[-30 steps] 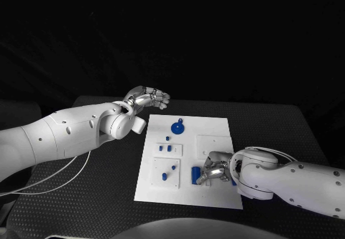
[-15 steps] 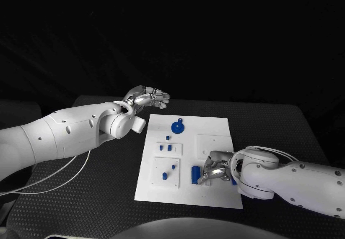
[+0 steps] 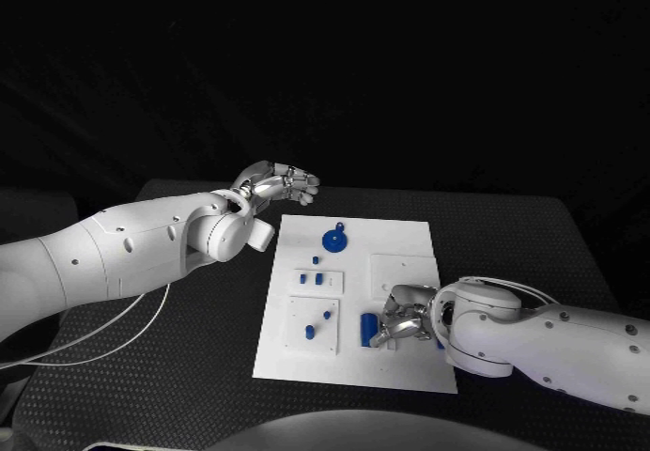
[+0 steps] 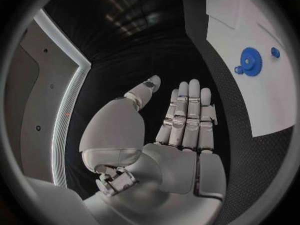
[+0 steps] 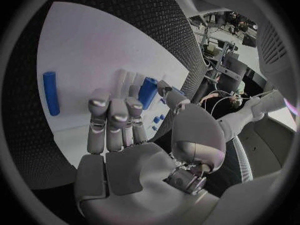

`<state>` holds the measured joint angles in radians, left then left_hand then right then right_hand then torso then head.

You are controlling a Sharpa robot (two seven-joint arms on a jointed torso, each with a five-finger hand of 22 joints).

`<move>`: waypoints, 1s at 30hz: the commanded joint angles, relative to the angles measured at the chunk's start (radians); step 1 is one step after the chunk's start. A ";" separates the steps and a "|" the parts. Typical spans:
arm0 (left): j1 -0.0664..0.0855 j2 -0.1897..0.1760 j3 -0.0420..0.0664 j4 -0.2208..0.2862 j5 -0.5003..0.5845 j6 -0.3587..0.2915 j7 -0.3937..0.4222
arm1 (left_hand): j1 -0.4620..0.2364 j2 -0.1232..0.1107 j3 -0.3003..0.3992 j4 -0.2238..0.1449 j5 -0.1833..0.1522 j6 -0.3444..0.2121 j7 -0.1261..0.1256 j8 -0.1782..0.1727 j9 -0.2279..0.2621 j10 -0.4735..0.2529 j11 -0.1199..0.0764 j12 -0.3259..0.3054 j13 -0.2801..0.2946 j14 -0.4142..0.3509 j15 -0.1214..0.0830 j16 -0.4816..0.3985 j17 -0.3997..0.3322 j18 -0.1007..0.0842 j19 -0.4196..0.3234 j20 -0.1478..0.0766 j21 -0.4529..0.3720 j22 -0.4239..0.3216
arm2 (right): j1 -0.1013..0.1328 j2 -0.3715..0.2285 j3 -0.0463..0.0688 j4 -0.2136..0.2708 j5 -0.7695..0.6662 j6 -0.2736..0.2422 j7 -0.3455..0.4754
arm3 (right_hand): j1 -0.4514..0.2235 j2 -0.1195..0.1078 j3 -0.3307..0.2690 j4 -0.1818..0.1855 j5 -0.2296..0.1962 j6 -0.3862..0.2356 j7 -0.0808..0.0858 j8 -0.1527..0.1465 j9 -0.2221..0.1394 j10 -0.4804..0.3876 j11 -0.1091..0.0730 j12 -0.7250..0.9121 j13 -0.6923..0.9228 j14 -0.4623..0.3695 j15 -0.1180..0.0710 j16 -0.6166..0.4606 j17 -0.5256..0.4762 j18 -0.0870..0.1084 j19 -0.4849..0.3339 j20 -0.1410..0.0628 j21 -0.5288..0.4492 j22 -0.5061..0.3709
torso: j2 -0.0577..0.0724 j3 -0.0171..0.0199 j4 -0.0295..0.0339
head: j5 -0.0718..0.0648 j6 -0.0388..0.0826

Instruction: Assemble the parts on the task board

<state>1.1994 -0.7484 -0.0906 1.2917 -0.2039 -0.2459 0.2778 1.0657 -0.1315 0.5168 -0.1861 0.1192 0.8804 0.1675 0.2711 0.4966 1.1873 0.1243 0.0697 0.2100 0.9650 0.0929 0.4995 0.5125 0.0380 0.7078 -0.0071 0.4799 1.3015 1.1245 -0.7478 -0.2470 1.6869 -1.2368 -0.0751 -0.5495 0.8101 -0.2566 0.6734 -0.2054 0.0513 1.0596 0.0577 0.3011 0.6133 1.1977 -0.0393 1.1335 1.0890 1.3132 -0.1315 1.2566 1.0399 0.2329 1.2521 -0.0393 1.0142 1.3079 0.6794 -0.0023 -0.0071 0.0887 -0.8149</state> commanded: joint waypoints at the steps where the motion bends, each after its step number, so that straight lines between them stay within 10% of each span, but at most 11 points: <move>1: 0.001 0.001 0.001 0.002 0.004 0.011 0.007 | -0.008 0.000 0.001 0.004 0.000 -0.009 0.001 0.006 -0.002 -0.006 0.000 0.001 -0.001 0.008 0.002 -0.007 0.002 0.000 0.003 0.002 -0.004 0.001 | -0.004 0.003 -0.001 0.001 -0.050 0.016 0.007 | 0.009 -0.001 -0.001 -0.004 -0.002 0.021 0.012 -0.005 0.001 0.006 -0.001 -0.006 0.002 -0.002 -0.008 -0.004 0.001 0.029 0.000 -0.007 0.000 0.006 | 0.000 0.0000 0.0000 | 0.001 0.000; 21: 0.001 0.000 0.001 0.002 0.004 0.011 0.007 | -0.009 0.000 0.000 0.006 0.000 -0.009 0.001 0.007 -0.002 -0.006 0.000 0.001 -0.001 0.008 0.002 -0.009 0.004 0.000 0.003 0.002 -0.005 0.002 | -0.013 0.007 0.000 -0.011 -0.124 -0.037 -0.012 | -0.007 0.040 0.000 0.030 -0.002 0.031 0.009 -0.003 0.004 0.016 -0.004 -0.008 0.004 -0.001 -0.011 -0.004 0.003 0.029 0.003 -0.005 0.000 0.006 | 0.000 -0.0004 -0.0001 | 0.004 0.001; 30: 0.001 0.000 0.001 0.001 0.004 0.012 0.007 | -0.009 0.001 0.000 0.006 0.000 -0.009 0.001 0.007 -0.002 -0.006 0.000 0.001 -0.001 0.008 0.003 -0.009 0.005 0.000 0.003 0.002 -0.006 0.003 | -0.013 -0.018 0.000 0.002 -0.045 -0.034 0.012 | -0.027 -0.018 -0.001 0.053 -0.002 0.026 0.011 -0.009 0.003 0.014 -0.003 -0.015 0.005 -0.002 -0.010 -0.007 0.002 0.029 0.001 -0.005 -0.003 0.005 | 0.000 0.0003 -0.0008 | 0.003 0.002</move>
<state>1.1994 -0.7492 -0.0906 1.2911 -0.2038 -0.2458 0.2774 1.0657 -0.1315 0.5167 -0.1863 0.1192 0.8804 0.1675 0.2711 0.4958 1.1873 0.1243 0.0697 0.2101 0.9650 0.0929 0.4956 0.5162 0.0380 0.7078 -0.0071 0.4799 1.3031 1.1137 -0.7615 -0.2465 1.6849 -1.3261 -0.1138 -0.5493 0.7828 -0.2681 0.6716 -0.1565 0.0503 1.0872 0.0677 0.2892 0.6112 1.2066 -0.0446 1.1249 1.0934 1.3116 -0.1377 1.2566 1.0411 0.2392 1.2521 -0.0391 1.0141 1.3079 0.6793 -0.0023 -0.0073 0.0927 -0.8129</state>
